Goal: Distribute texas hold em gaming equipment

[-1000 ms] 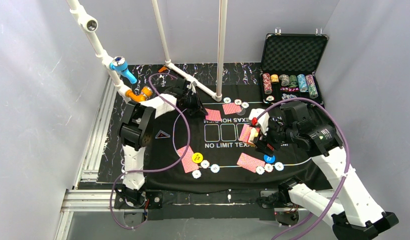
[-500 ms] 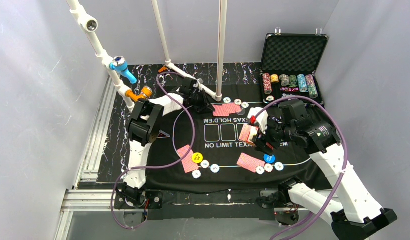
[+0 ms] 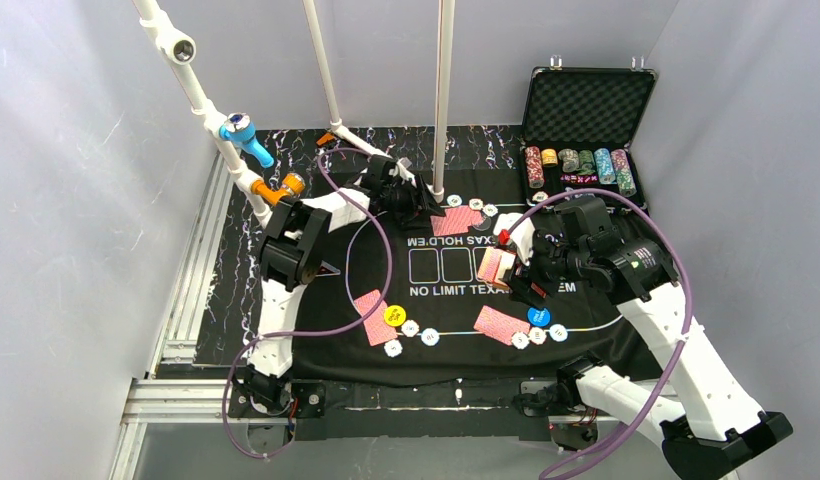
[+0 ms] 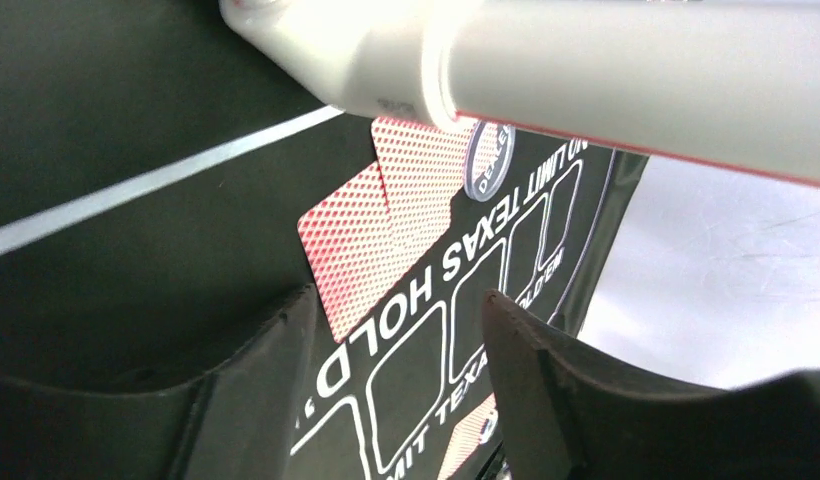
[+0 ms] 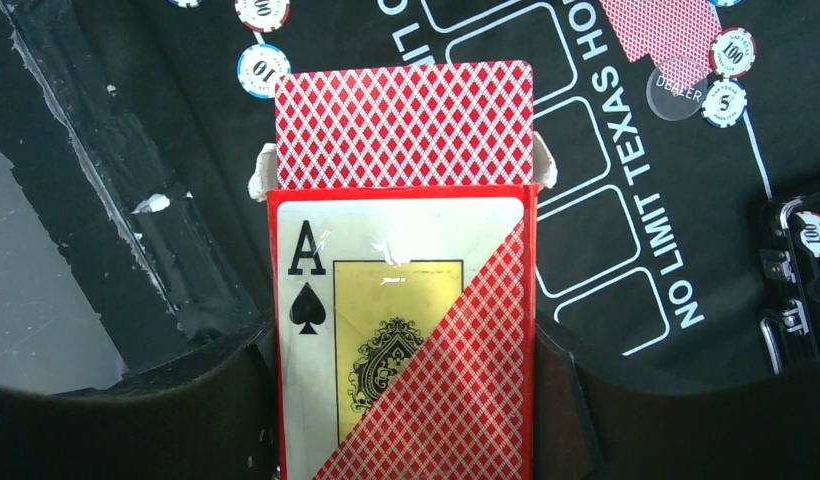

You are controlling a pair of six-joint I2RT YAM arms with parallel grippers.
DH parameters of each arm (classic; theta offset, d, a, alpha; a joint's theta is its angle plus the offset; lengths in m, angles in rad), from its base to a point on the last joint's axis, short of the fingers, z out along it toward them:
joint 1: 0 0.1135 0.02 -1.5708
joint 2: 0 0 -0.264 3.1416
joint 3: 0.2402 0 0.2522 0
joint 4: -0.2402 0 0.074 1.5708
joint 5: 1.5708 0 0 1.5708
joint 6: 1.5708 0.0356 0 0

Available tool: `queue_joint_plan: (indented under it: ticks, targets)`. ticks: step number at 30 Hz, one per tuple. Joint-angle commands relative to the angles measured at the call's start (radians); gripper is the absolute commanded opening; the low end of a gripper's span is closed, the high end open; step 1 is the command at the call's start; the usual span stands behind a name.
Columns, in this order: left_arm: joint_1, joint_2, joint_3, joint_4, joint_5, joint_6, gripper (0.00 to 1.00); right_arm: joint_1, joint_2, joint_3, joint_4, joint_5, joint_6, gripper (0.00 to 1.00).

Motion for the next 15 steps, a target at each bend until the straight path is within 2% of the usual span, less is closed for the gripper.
queue_joint_plan:
  ticks: [1,6,11,13,15]
  targets:
    - [0.045,-0.136,-0.076,-0.057,0.019,0.016,0.67,-0.004,-0.012,0.043,0.057,-0.014,-0.010,0.01]
    - [0.047,-0.262,-0.107,-0.241,0.045,0.200,0.78,-0.003,-0.028,0.021,0.089,-0.028,-0.007,0.01]
    - [0.030,-0.372,-0.093,-0.451,0.056,0.453,0.86,-0.003,-0.040,0.002,0.127,-0.042,0.002,0.01]
    - [0.014,-0.432,-0.080,-0.530,0.074,0.557,0.95,-0.003,-0.045,-0.004,0.140,-0.046,0.008,0.01]
    - [-0.020,-0.487,-0.042,-0.638,0.074,0.690,0.98,-0.003,-0.053,-0.010,0.150,-0.050,0.012,0.01]
